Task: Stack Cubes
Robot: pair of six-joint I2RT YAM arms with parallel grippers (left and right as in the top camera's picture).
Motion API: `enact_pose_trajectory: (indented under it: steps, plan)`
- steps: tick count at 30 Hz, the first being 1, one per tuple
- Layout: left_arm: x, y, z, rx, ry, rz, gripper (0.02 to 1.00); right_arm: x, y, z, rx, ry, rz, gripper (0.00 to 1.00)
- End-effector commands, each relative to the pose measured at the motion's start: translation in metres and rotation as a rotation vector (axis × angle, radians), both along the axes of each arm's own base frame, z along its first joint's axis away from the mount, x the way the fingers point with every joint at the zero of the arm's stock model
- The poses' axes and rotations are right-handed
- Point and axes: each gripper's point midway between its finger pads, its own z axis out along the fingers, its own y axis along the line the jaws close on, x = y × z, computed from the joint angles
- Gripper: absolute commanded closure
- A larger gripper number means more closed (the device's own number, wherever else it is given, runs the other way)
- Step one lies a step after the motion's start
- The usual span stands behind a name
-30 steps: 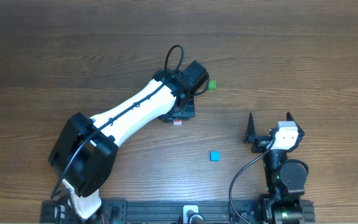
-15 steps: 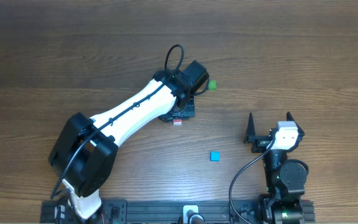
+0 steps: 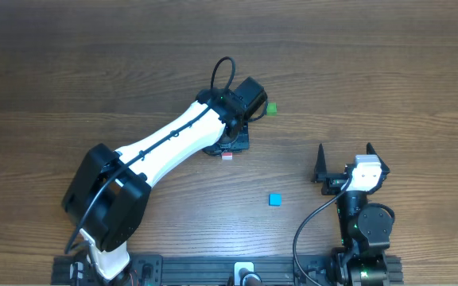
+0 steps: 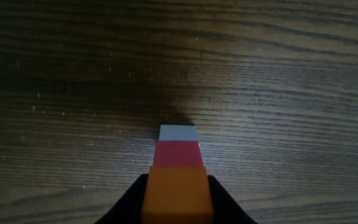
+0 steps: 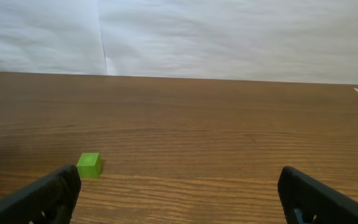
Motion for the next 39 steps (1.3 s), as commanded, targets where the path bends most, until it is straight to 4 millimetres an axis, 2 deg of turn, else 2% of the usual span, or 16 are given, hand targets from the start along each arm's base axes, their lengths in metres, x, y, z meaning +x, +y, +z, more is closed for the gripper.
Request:
enact_pose_trajectory:
  steps: [1,30,32,35,39]
  plan:
    - [0.004,-0.006,0.004,-0.012,-0.017,0.009,0.956,0.000,0.000,-0.003,0.003,0.004,0.004,0.007]
    - [0.003,-0.005,-0.007,0.006,0.007,0.009,0.936,0.000,0.000,-0.003,0.003,0.004,0.004,0.009]
    - [0.003,-0.005,-0.006,0.005,0.007,0.009,0.910,0.000,0.000,-0.003,0.003,0.004,0.004,0.009]
    - [0.003,-0.005,-0.006,0.005,0.007,0.009,0.772,0.000,0.000,-0.003,0.003,0.004,0.004,0.007]
    - [0.002,-0.005,-0.006,0.002,0.010,0.009,0.540,0.000,0.000,-0.003,0.003,0.004,0.004,0.007]
